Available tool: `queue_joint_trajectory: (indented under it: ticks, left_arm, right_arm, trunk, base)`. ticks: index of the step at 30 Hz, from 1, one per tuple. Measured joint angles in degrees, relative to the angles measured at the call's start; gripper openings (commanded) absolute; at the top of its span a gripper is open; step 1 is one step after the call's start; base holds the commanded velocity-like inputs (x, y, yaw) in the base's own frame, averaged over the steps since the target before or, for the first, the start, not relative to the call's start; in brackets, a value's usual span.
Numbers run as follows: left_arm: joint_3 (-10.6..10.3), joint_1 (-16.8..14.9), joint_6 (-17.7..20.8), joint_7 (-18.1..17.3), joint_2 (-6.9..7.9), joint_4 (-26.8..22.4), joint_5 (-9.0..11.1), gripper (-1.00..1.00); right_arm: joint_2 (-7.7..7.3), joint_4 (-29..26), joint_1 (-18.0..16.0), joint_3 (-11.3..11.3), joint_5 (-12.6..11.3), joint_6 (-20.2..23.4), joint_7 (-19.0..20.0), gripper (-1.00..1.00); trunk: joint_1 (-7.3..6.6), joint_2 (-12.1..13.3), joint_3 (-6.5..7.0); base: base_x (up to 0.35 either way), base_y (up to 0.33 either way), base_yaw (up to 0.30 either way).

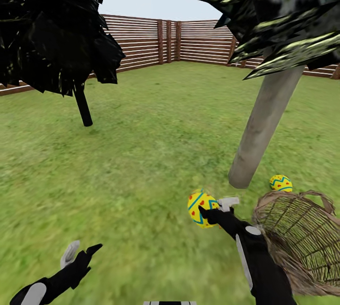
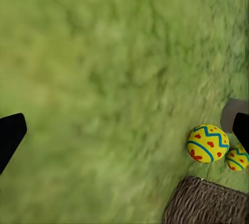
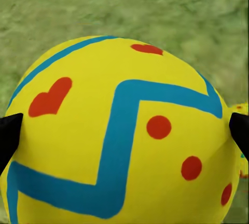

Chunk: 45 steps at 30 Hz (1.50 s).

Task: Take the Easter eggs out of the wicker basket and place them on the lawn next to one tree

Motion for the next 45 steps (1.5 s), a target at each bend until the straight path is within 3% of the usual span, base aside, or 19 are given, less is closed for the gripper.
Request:
queue_joint_trajectory:
  ticks: [4,9,10,16,19,22,25,34,40,45]
  left_arm:
    - [0.1,0.1,-0.1,-0.2,-0.12,0.2,-0.4,1.00]
    - [-0.1,0.2,-0.1,-0.3,-0.20,0.3,-0.4,1.00]
    - [-0.1,0.2,-0.1,-0.3,-0.22,0.3,-0.4,1.00]
    - [-0.1,0.3,-0.1,-0.2,-0.24,0.4,-0.4,1.00]
    - [-0.1,0.3,-0.1,-0.2,-0.24,0.5,-0.4,1.00]
    - [-0.2,0.3,-0.1,-0.2,-0.24,0.5,-0.4,1.00]
    - [-0.2,0.3,-0.1,-0.2,-0.24,0.7,-0.4,1.00]
    - [-0.2,0.2,-0.1,-0.2,-0.25,0.9,-0.4,1.00]
    - [-0.2,0.2,-0.1,-0.3,-0.25,0.9,-0.4,1.00]
    - [-0.4,0.2,-0.1,-0.3,-0.44,0.9,-0.4,1.00]
  right_arm:
    - [0.80,7.3,-0.5,1.3,0.0,-0.4,-8.4,-1.00]
    - [1.61,10.2,-0.6,4.6,-0.1,-2.6,-14.1,-1.00]
    - [1.68,11.4,-0.6,4.8,-0.2,-4.6,-16.2,-1.00]
    - [1.95,14.0,-0.6,5.8,0.2,-10.5,-20.3,-1.00]
    - [2.04,18.6,-0.6,9.2,0.3,-19.4,-26.0,-1.00]
    - [2.00,20.5,-0.6,11.9,0.3,-22.1,-30.2,-1.00]
    - [1.97,21.2,-0.6,12.9,0.3,-22.5,-31.1,-1.00]
    - [2.04,22.5,-1.0,13.1,-0.1,-22.5,-31.5,-1.00]
    - [2.02,30.8,-6.3,12.6,-1.4,-22.7,-31.9,-1.00]
    - [1.79,40.6,-11.9,12.4,-5.9,-23.6,-32.0,-1.00]
  trunk:
    - [-0.02,0.0,0.00]
    - [-0.03,0.0,0.00]
    - [-0.03,0.0,0.00]
    - [-0.03,0.0,0.00]
    - [-0.03,0.0,0.00]
    - [-0.03,0.0,0.00]
    - [-0.03,0.0,0.00]
    - [-0.03,0.0,0.00]
    - [-0.03,0.0,0.00]
    - [-0.03,0.0,0.00]
  base:
    - [0.150,0.141,0.000]
    - [0.239,0.227,0.000]
    - [0.248,0.234,0.000]
    - [0.250,0.235,0.000]
    - [0.250,0.235,0.000]
    - [0.250,0.235,0.000]
    - [0.250,0.235,0.000]
    - [0.250,0.235,-0.070]
    - [0.252,0.231,-0.254]
    - [0.266,0.199,-0.264]
